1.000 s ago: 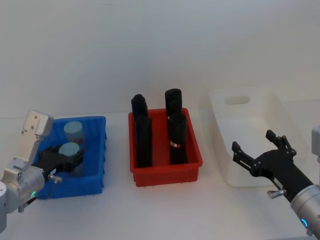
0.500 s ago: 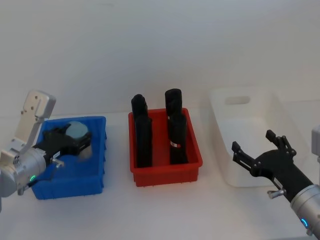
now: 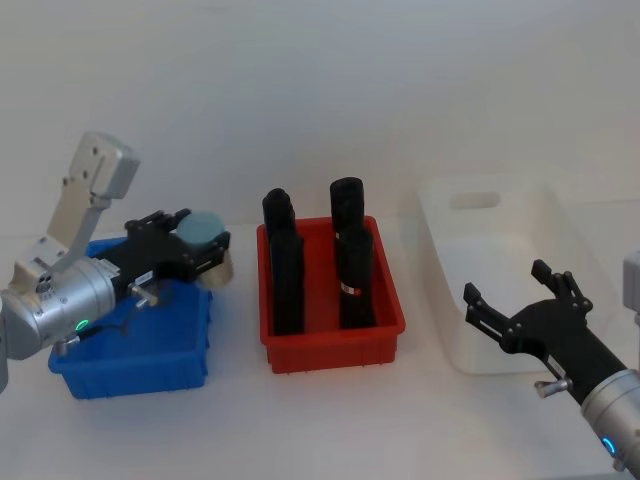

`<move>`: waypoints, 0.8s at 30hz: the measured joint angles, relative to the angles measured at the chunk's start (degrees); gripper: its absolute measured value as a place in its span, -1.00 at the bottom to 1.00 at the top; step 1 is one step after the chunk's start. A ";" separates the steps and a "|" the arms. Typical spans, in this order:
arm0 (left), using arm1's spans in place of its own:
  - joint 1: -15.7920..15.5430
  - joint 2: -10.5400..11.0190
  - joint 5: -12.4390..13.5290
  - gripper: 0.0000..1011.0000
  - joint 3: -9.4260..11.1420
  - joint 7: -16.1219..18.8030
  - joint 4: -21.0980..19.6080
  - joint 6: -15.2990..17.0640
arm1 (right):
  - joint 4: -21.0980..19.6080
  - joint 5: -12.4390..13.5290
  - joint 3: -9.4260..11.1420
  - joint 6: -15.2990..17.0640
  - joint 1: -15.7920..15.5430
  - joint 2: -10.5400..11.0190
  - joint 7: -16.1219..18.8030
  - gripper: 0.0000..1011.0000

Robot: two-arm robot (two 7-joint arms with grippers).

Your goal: Pick the cotton swabs from the blue box and place them into the white box.

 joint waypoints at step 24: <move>-4.82 -3.10 -0.19 0.33 3.28 -15.37 -5.53 1.91 | 0.00 0.00 0.00 0.00 0.00 0.00 0.00 0.98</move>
